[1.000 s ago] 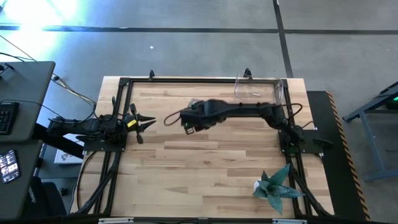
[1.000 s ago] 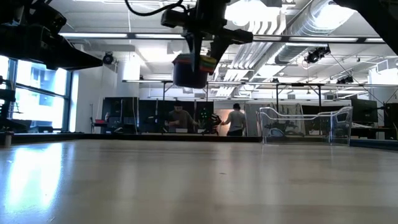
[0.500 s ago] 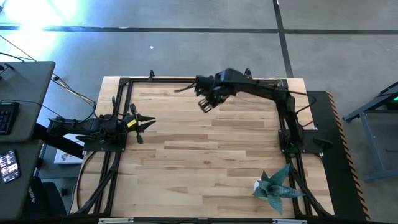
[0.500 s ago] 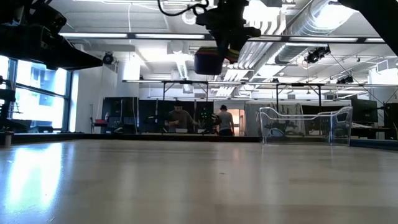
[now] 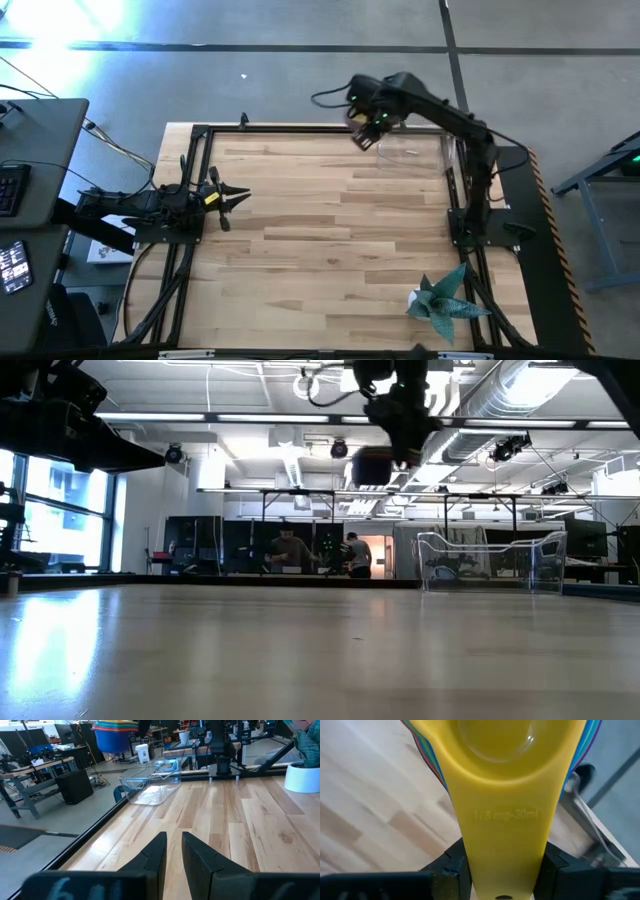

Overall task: Nest measuring cups in basket
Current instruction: Put the stacked measuring cups into the transparent bin

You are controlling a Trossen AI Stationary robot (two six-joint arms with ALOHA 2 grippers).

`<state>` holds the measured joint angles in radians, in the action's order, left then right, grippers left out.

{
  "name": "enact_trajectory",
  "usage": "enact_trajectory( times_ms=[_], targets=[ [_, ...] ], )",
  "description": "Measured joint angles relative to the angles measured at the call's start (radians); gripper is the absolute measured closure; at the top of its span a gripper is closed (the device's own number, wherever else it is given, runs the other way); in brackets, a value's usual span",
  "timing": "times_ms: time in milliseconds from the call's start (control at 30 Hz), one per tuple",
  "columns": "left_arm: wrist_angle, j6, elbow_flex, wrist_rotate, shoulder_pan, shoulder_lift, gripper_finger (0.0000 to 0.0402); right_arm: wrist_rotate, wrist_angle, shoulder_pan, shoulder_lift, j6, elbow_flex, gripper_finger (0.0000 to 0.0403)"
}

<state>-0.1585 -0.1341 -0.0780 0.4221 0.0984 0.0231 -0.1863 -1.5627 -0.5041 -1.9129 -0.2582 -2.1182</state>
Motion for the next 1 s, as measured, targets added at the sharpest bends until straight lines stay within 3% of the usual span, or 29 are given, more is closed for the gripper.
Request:
enact_trajectory(
  times_ms=[100,333,500,733,1000],
  targets=[
    [0.000,0.000,0.000,0.000,0.000,0.000,0.0353,0.007,0.070,-0.057,0.089,0.019,0.144,0.0279],
    [0.000,0.000,0.000,0.000,0.000,0.000,0.0353,0.140,0.330,-0.177,0.347,0.061,0.557,0.0279],
    [0.000,0.000,0.000,0.000,0.000,0.000,0.0353,0.190,0.414,-0.245,0.468,0.132,0.777,0.0279],
    [0.000,0.000,0.000,0.000,0.000,0.000,0.0353,0.196,0.429,-0.334,0.494,0.236,0.933,0.0279],
    [0.000,0.000,0.000,0.000,0.000,0.000,0.0353,0.207,0.451,-0.412,0.493,0.327,0.990,0.0279]
  ],
)
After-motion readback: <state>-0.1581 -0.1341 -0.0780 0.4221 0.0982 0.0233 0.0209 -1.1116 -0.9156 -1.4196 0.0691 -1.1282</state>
